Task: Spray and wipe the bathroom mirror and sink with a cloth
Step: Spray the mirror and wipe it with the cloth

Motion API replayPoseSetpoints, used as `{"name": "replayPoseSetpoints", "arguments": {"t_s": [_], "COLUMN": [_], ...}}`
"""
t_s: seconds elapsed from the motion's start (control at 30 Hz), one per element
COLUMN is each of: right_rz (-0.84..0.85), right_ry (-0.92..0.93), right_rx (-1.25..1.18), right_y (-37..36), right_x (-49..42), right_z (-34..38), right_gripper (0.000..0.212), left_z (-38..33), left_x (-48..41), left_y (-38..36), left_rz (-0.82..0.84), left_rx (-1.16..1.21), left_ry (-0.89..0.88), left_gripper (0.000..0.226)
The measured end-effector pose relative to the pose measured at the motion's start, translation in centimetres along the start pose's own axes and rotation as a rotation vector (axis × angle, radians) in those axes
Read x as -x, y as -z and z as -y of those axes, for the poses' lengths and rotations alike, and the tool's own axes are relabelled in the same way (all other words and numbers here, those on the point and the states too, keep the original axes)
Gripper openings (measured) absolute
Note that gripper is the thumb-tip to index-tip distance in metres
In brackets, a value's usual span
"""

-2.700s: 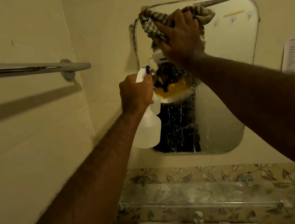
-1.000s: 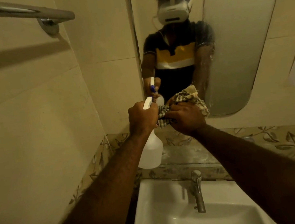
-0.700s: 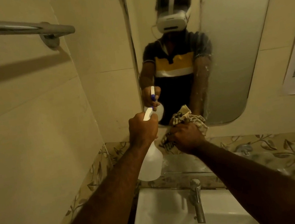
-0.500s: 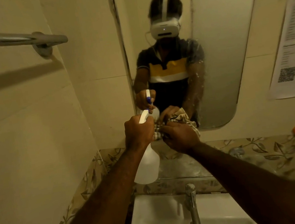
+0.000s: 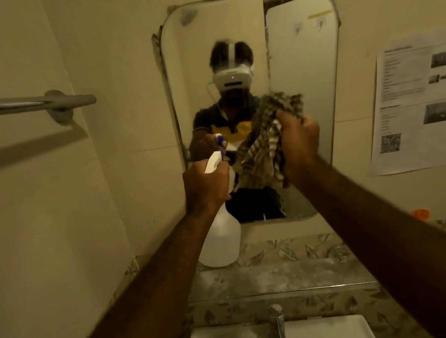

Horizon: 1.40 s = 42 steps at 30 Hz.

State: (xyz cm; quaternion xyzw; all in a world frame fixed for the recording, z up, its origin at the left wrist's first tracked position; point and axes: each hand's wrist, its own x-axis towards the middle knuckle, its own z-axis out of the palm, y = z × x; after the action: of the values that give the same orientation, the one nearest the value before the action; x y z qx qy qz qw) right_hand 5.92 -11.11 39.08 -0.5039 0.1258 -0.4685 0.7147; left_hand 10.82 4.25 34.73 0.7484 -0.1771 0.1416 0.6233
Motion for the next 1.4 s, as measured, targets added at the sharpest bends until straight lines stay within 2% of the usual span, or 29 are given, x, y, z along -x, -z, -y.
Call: {"name": "replayPoseSetpoints", "arguments": {"t_s": [0.13,0.27,0.37,0.5,0.7,0.83,1.1,1.23,1.4], "right_rz": [-0.144,-0.19,-0.154,-0.049,0.102,0.08,0.033,0.045,0.095], "right_ry": [0.22,0.515,0.702,0.909,1.174,1.341,1.446,1.47,1.509], "right_rx": [-0.087,0.03,0.241,0.635,1.231,1.391,1.438,1.461,1.462], "right_y": [-1.4,-3.5,-4.9,-6.0,-4.4,-3.9,-3.9,-3.6,-2.6], "right_x": [-2.2,-4.7,-6.8,-9.5,-11.6,-11.9,-12.3,-12.1,-11.2], "right_z": [6.3,10.9,12.6,13.2,11.5,9.6,7.9,6.5,3.5], "right_gripper": [0.008,0.033,0.04,0.036,0.053,0.062,0.064,0.064,0.062], "left_z": [-2.4,-4.3,-5.6,-7.0,-6.8,-6.0,-4.4,-3.2,-1.6], "left_x": [-0.9,-1.7,-2.0,-2.1,-2.6,-3.3,-3.8,-3.5,-2.8], "left_y": [-0.6,-1.0,-1.1,-1.0,-1.1,-1.4,-2.0,-2.6,-3.7], "left_rz": [0.002,-0.007,-0.01,-0.02,-0.026,-0.025,-0.024,-0.028,-0.01], "left_rx": [0.017,0.024,0.029,0.016,0.007,0.006,0.01,-0.004,-0.012], "left_ry": [-0.079,-0.14,-0.172,-0.179,-0.199,-0.182,-0.175,-0.211,-0.172], "left_gripper": [0.011,0.013,0.015,0.019,0.022,0.024,0.021,0.016,0.016]}}
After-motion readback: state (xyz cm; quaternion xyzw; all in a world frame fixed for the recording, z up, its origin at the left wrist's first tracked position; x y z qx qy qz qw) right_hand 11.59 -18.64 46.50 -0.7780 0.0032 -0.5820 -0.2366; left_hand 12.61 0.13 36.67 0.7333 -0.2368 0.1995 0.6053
